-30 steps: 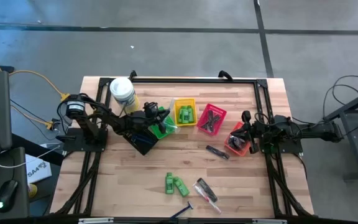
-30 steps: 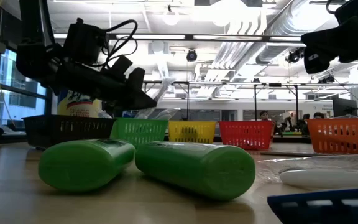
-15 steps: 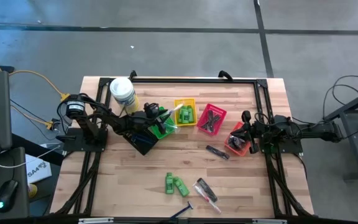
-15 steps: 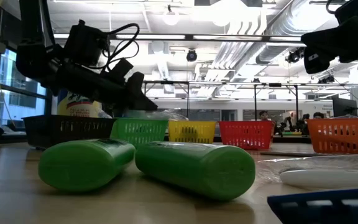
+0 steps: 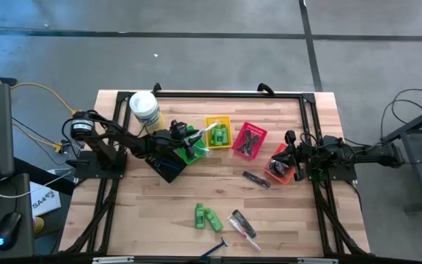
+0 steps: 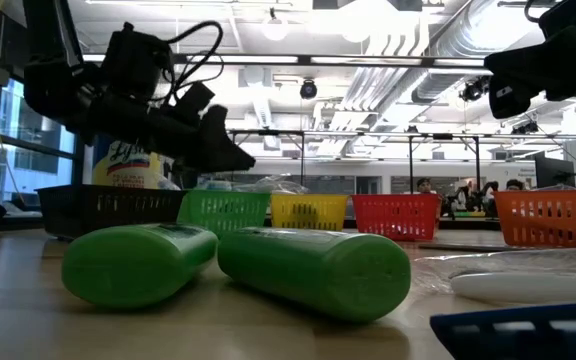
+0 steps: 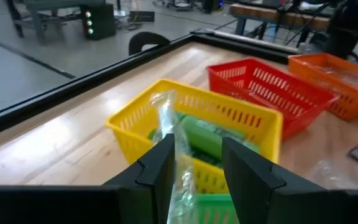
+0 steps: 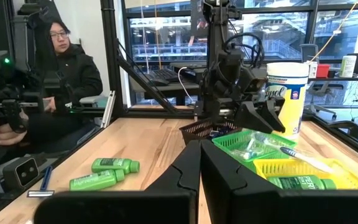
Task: Pick & Place Travel size toiletries
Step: Put the blue toothbrush into the green bin
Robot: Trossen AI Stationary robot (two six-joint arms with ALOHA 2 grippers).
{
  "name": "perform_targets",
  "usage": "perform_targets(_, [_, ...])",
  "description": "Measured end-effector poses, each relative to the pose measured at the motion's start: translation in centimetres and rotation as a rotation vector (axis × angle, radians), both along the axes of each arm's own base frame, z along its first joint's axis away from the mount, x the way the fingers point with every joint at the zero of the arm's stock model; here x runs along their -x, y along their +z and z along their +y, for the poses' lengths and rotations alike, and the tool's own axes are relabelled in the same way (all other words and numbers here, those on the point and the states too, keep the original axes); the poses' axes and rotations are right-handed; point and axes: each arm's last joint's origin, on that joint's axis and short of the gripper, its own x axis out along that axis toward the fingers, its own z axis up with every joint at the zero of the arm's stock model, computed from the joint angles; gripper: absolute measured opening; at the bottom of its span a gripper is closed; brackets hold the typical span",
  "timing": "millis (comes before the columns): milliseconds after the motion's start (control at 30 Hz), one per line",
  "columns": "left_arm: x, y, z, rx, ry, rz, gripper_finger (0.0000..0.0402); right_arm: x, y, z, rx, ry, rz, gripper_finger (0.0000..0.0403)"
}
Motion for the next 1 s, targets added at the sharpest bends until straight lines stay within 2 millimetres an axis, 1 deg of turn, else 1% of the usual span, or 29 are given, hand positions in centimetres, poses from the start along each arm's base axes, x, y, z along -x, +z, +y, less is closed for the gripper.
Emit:
perform_targets(100, [0.3, 0.7, 0.0, -0.014, -0.004, 0.014, 0.0127, 0.0, 0.0, 0.0, 0.0, 0.0, 0.0, 0.0005])
perform_targets(200, [0.6, 1.5, -0.1, -0.084, -0.016, 0.048, 0.0127, 0.0, -0.1, 0.0, 0.0, 0.0, 0.005, 0.0005])
perform_targets(300, [0.7, 3.0, -0.1, -0.136, -0.037, 0.065, 0.0127, 0.0, -0.1, 0.0, 0.0, 0.0, 0.008, 0.0005])
perform_targets(367, [0.5, 4.1, -0.2, -0.13, -0.064, 0.128, 0.0127, 0.0, -0.1, 0.0, 0.0, -0.001, 0.008, 0.0005])
perform_targets(433, [-0.5, 5.5, -0.1, -0.079, -0.08, 0.241, 0.0127, 0.0, -0.1, 0.0, 0.0, -0.004, 0.008, 0.0005])
perform_targets(567, [-2.6, 8.7, 0.2, -0.002, -0.084, 0.534, 0.0141, 0.0, 0.0, -0.1, -0.001, -0.024, -0.002, 0.0005])
perform_targets(600, [-3.2, 9.4, 0.3, -0.004, -0.09, 0.571, 0.0147, 0.0, 0.0, -0.1, -0.001, -0.023, -0.004, 0.0005])
perform_targets(667, [-3.9, 10.4, 0.4, -0.009, -0.102, 0.652, 0.0164, 0.0, 0.0, -0.1, -0.002, -0.021, -0.001, 0.0005])
perform_targets(767, [-5.5, 12.4, 0.6, -0.04, -0.125, 0.648, 0.0195, 0.0, -0.1, -0.1, -0.004, -0.019, 0.016, 0.0005])
perform_targets(867, [-6.6, 12.8, 1.1, -0.024, -0.134, 0.709, 0.0225, -0.1, -0.2, -0.1, -0.004, -0.024, 0.024, 0.0005])
perform_targets(967, [-7.7, 12.1, 1.7, -0.009, -0.142, 0.796, 0.0247, -0.1, -0.1, -0.1, 0.0, -0.026, 0.015, 0.0005])
perform_targets(1000, [-8.3, 11.9, 2.0, -0.013, -0.144, 0.801, 0.0252, -0.1, -0.2, -0.1, 0.001, -0.026, 0.021, 0.0005])
